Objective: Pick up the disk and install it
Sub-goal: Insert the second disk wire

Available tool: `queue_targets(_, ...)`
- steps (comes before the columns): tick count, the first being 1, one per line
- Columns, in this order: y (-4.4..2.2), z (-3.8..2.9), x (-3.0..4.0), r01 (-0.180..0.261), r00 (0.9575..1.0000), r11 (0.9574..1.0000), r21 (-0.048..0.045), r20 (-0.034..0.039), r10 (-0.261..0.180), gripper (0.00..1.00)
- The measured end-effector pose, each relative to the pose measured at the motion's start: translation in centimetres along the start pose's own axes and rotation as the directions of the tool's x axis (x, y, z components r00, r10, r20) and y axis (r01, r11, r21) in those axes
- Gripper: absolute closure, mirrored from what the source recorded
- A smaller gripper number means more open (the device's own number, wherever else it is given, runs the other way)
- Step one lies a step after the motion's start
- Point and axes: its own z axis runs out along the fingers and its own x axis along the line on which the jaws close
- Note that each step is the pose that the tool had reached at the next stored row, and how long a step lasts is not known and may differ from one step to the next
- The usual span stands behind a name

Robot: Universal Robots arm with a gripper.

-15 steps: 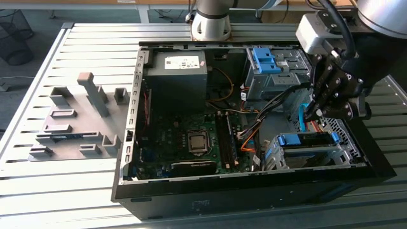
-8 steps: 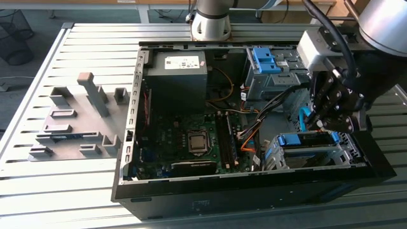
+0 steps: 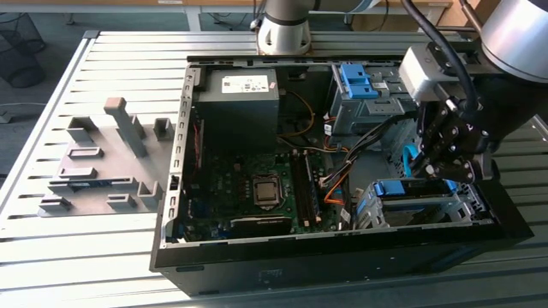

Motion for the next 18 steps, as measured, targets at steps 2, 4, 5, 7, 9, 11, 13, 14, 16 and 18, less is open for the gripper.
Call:
queue_targets(2, 0.00, 0.23, 0.00, 0.000, 1.0000, 1.0000, 0.0007, 0.0007, 0.000, 0.84)
queue_targets(4, 0.00, 0.48, 0.02, -0.001, 1.0000, 1.0000, 0.0012, 0.0017, 0.001, 0.84)
queue_targets(5, 0.00, 0.58, 0.04, -0.002, 1.0000, 1.0000, 0.0015, 0.0020, 0.002, 0.84)
queue_targets(7, -0.01, 0.66, 0.08, -0.002, 1.0000, 1.0000, 0.0015, 0.0020, 0.002, 0.84)
queue_targets(9, -0.07, 0.70, 0.07, -0.002, 1.0000, 1.0000, 0.0015, 0.0020, 0.002, 0.84)
queue_targets(11, -0.15, 0.78, 0.07, -0.001, 1.0000, 1.0000, 0.0015, 0.0024, 0.001, 0.84)
queue_targets(13, -0.18, 0.90, 0.07, 0.001, 1.0000, 1.0000, 0.0015, 0.0025, -0.001, 0.84)
queue_targets(14, -0.18, 0.97, 0.08, 0.001, 1.0000, 1.0000, 0.0014, 0.0023, -0.001, 0.84)
queue_targets(16, -0.19, 1.09, 0.08, 0.002, 1.0000, 1.0000, 0.0014, 0.0023, -0.002, 0.84)
queue_targets(18, -0.20, 1.15, 0.08, 0.003, 1.0000, 1.0000, 0.0014, 0.0021, -0.003, 0.84)
